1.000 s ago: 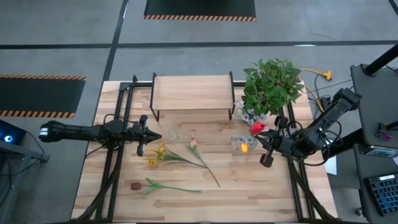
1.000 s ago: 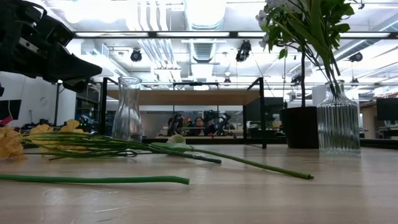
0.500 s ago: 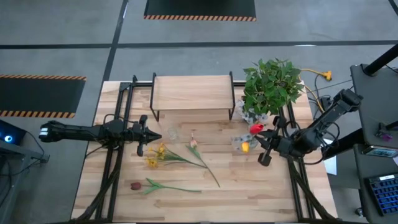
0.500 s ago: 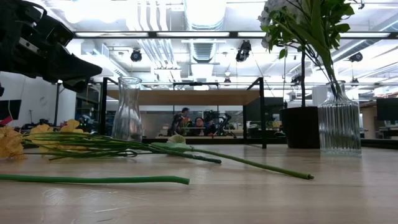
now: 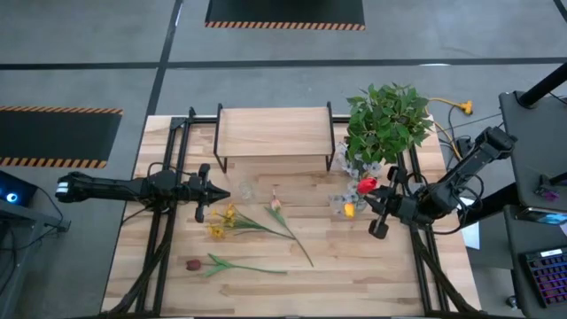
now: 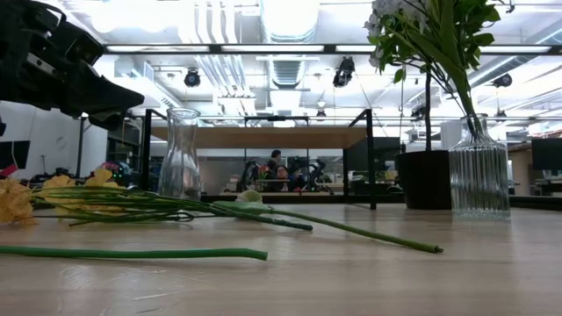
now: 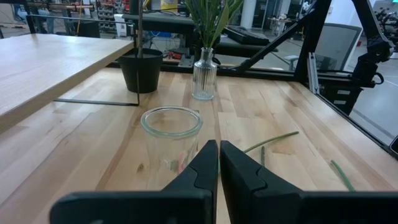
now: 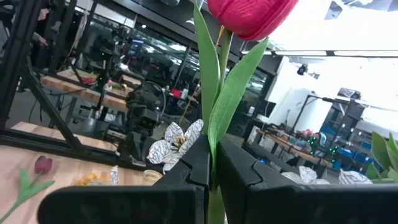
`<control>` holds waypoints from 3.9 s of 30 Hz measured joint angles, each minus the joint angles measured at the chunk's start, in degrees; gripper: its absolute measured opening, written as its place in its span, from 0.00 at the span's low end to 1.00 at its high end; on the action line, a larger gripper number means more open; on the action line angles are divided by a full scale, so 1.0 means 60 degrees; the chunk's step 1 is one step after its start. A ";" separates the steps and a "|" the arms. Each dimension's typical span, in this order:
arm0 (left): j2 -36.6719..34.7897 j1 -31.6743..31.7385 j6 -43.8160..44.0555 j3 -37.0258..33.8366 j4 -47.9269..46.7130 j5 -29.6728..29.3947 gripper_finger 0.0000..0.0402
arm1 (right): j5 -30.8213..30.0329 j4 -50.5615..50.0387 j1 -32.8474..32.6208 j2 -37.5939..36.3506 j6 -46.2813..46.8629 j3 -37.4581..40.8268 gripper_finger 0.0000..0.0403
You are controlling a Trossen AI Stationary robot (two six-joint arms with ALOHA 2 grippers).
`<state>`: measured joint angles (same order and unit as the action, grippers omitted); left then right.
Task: Pick and place flowers into a vace then onto a shelf
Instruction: Put the red tulip into the right transparent vase, then put the pink tulip into the left transparent vase
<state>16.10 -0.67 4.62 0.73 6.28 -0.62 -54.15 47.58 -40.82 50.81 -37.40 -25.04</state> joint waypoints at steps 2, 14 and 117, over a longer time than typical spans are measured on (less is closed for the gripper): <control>0.0004 -0.0002 -0.0004 0.0000 -0.0002 0.0004 0.00 | -0.0310 0.0137 -0.0007 0.0000 0.0135 0.0000 0.03; 0.0000 -0.0003 -0.0004 0.0000 -0.0004 0.0004 0.00 | -0.1051 0.0207 -0.0007 -0.0144 0.0348 -0.0133 0.03; 0.0001 0.0000 -0.0004 0.0000 -0.0007 0.0003 0.00 | -0.5854 0.0112 -0.3160 0.0138 0.2912 0.0056 0.74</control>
<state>16.10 -0.67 4.60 0.73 6.24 -0.60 -89.28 48.25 -59.78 51.64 -19.92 -24.70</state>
